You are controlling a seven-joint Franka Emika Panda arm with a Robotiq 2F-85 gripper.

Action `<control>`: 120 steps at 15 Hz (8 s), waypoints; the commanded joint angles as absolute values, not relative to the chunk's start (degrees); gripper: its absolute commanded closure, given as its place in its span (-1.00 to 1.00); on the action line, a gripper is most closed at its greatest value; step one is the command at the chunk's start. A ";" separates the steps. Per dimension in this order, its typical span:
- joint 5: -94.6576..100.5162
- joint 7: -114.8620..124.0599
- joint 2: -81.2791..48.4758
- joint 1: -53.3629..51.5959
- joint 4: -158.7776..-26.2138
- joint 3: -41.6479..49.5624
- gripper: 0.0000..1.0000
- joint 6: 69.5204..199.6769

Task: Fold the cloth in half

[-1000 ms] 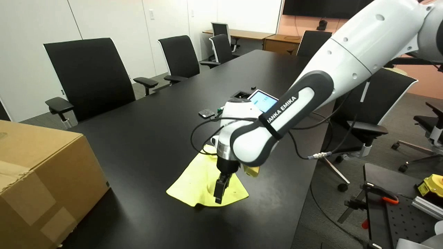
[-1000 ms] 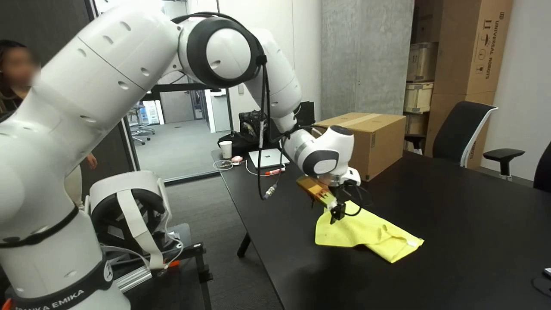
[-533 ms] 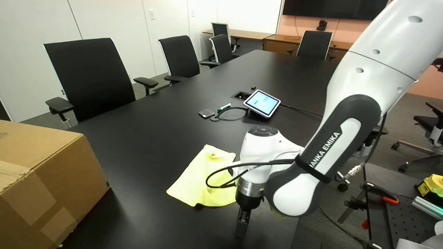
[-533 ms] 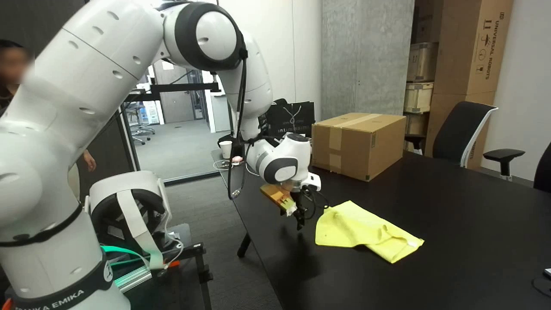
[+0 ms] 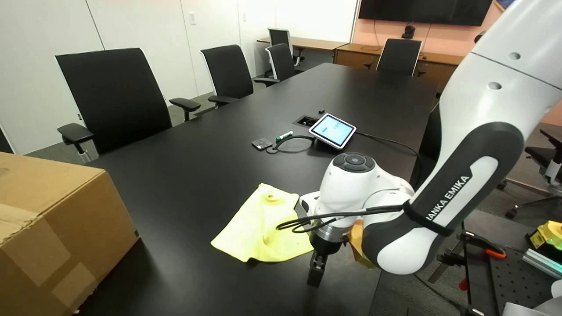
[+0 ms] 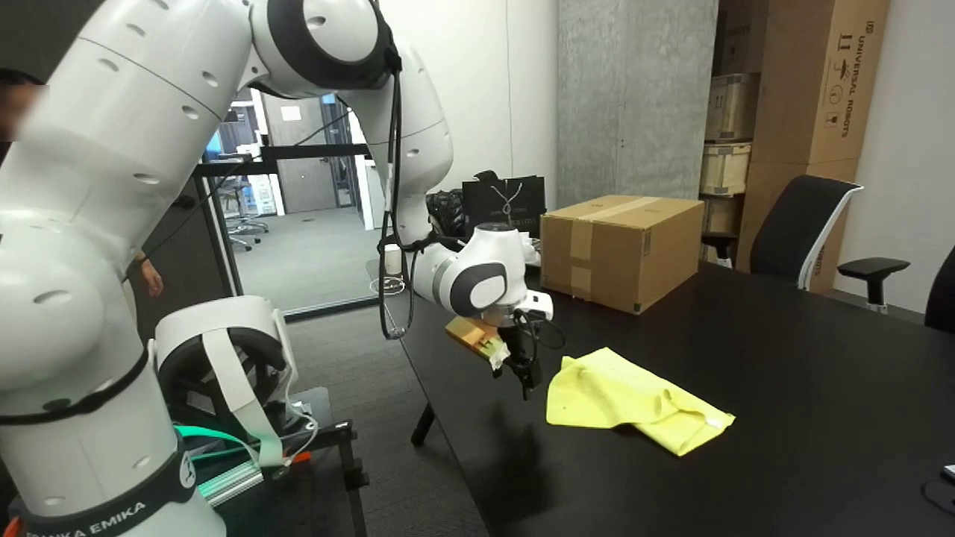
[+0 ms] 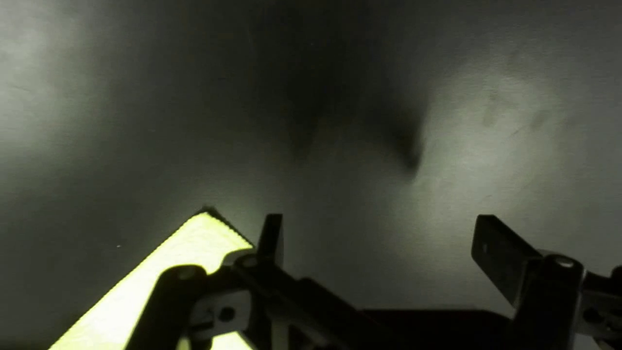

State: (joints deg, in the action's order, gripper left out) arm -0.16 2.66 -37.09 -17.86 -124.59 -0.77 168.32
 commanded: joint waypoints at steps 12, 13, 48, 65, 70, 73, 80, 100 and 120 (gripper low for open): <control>5.47 -7.61 -40.64 -8.87 -119.49 -5.37 -1.00 166.82; 5.86 -9.52 -40.57 -7.30 -119.01 -6.22 -1.00 166.02; 12.14 -18.54 -44.62 -4.62 -109.00 -6.29 0.86 149.14; 21.74 -12.55 -46.61 -14.48 -92.06 -0.16 0.84 143.64; 24.63 -11.99 -55.29 -17.33 -77.92 1.64 0.84 140.94; 25.86 -11.38 -60.33 -18.84 -69.81 2.84 0.84 141.00; 24.14 -5.84 -70.57 -20.44 -51.84 5.97 0.84 139.94; 11.40 3.34 -50.96 -8.49 -78.38 2.06 -1.00 136.94; -12.24 -23.84 -6.40 11.75 -131.88 -2.72 -1.00 138.26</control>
